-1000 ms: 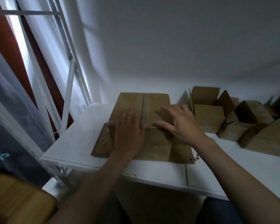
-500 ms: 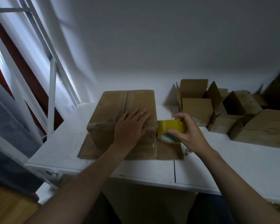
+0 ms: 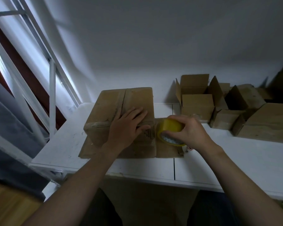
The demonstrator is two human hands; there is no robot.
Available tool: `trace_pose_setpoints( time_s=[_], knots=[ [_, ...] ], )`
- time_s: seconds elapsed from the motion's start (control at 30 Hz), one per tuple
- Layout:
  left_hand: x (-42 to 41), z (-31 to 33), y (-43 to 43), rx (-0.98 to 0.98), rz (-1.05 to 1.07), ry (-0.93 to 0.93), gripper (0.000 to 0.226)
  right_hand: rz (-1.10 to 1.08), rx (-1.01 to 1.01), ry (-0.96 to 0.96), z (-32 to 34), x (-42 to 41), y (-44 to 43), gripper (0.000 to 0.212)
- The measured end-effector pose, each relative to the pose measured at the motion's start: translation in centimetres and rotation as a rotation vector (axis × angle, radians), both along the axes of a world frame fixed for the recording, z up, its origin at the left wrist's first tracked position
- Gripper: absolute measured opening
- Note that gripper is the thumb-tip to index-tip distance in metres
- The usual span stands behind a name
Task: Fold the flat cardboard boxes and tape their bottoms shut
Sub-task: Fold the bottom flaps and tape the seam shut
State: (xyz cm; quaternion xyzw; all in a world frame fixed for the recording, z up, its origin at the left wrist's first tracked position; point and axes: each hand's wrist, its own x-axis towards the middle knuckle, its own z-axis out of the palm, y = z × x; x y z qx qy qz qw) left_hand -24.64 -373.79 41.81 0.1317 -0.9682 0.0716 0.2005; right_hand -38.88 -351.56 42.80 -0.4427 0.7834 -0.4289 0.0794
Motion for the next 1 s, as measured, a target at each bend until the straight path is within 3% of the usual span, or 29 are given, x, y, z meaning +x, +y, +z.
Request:
trace_pose_setpoints(
  time_s=[0.2,0.33,0.43,0.53,0.73,1.0],
  knots=[
    [-0.1,0.6,0.5,0.071,0.041,-0.004,0.077,0.021,0.063,0.026,-0.3,0.2,-0.2,0.041],
    [-1.9,2.4,3.2,0.214,0.236,-0.029,0.085,0.031,0.058,0.077,-0.6,0.3,-0.7,0.045],
    [-3.1,2.4,5.3,0.144,0.304,-0.095,0.104,0.08,0.042,0.101,-0.5,0.7,-1.4,0.022],
    [-2.6,1.6,4.6,0.132,0.225,-0.024,0.082,0.047,0.096,0.077,-0.5,0.6,-2.2,0.034],
    [-1.1,1.3,1.9,0.287,0.06,0.025,0.08,0.036,0.167,0.038,-0.6,-0.2,-2.6,0.052],
    [-3.0,-0.1,4.9,0.172,0.275,0.212,0.052,0.109,0.039,0.039,-1.5,0.1,-2.0,0.049]
  ],
)
